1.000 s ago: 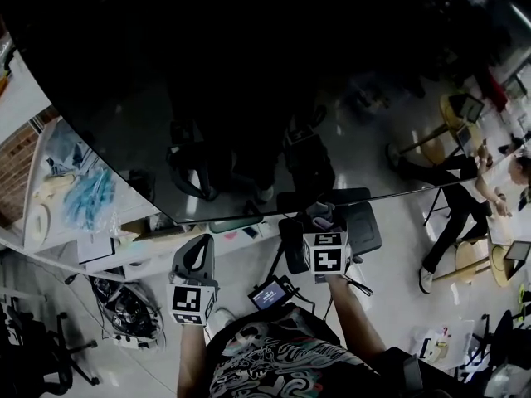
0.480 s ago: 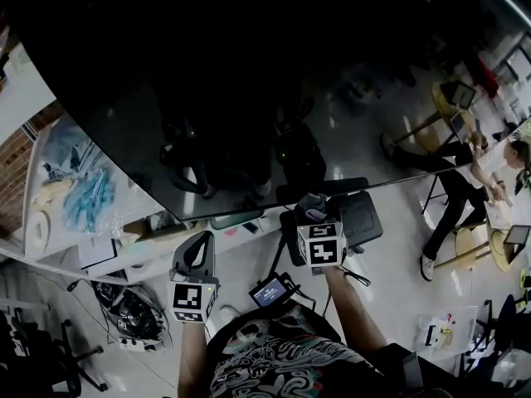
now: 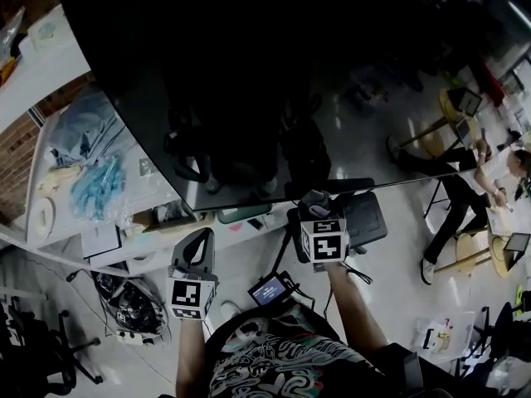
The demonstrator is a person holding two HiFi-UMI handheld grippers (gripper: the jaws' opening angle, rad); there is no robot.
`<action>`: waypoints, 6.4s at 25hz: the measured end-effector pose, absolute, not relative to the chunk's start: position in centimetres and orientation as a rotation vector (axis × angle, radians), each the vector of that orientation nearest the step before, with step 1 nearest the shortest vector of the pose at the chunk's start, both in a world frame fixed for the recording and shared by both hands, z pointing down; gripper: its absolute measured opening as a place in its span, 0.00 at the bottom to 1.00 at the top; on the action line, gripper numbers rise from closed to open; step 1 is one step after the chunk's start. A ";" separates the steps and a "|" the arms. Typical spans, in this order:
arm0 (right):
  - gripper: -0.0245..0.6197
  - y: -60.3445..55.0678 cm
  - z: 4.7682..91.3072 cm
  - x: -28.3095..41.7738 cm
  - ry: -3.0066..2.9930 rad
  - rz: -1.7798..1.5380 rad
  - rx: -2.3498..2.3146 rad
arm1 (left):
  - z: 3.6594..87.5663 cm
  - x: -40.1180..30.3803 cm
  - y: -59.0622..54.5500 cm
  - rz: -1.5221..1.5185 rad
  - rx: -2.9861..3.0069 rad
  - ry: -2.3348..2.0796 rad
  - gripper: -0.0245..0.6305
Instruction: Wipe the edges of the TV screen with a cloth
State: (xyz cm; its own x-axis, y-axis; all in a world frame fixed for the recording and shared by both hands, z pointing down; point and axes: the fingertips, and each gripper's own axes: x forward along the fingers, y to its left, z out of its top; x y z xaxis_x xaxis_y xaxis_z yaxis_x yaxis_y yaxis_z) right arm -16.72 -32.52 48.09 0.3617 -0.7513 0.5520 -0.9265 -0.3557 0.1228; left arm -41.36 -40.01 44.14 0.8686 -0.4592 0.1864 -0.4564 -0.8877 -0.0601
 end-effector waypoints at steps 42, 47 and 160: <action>0.36 -38.6 48.4 -27.3 -1.544 0.560 2.144 | 44.9 -49.3 -45.8 -0.235 -3.020 0.847 0.06; 0.36 -39.3 48.3 -28.3 -1.561 0.556 2.134 | 44.9 -49.8 -46.1 -0.232 -3.023 0.846 0.06; 0.34 -21.1 38.1 -33.3 -2.239 0.359 2.187 | 37.7 -46.1 -29.3 0.002 -2.958 0.897 0.07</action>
